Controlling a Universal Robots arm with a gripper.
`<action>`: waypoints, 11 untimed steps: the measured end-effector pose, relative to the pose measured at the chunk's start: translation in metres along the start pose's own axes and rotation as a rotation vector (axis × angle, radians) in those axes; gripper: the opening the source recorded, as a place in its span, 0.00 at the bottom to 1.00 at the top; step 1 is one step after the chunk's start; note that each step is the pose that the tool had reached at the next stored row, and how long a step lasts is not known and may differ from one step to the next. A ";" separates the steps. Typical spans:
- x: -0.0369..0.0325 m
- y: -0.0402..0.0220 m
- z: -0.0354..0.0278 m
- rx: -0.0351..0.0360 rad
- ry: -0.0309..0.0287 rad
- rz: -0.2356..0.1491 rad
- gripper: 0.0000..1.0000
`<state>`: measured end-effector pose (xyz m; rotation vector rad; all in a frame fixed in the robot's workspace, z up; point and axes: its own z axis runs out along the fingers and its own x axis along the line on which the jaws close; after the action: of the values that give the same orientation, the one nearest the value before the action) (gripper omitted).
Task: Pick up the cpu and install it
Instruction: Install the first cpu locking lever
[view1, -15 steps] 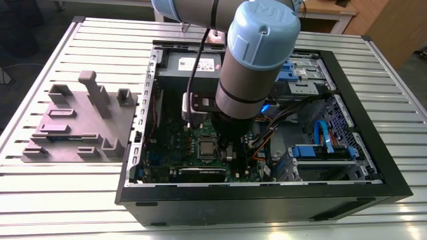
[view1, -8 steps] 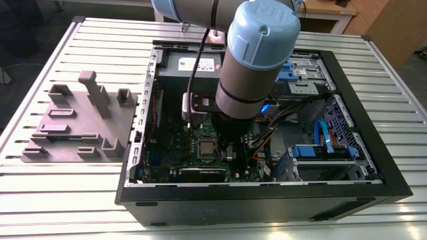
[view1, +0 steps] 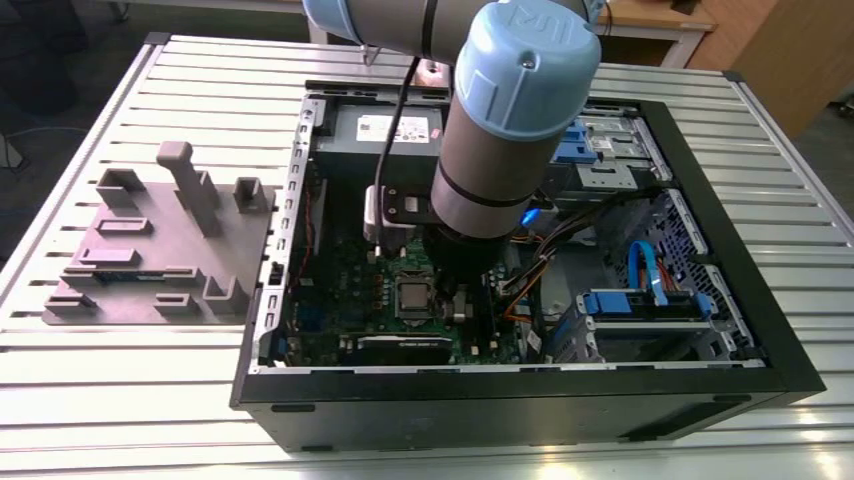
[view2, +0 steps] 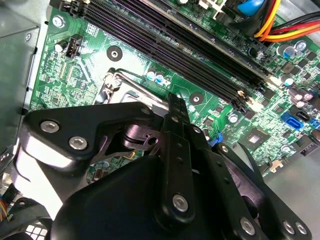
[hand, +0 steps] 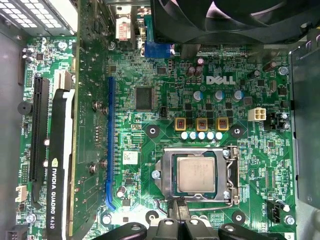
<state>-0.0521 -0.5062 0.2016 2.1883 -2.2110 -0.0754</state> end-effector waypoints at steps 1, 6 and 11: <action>0.0000 0.0000 0.0000 0.0000 0.0006 0.000 0.11; 0.0000 -0.0001 0.0013 0.0001 0.0131 0.000 0.11; 0.0002 -0.0002 0.0038 0.0023 0.0154 -0.001 0.11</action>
<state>-0.0521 -0.5064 0.1977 2.1840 -2.2028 -0.0559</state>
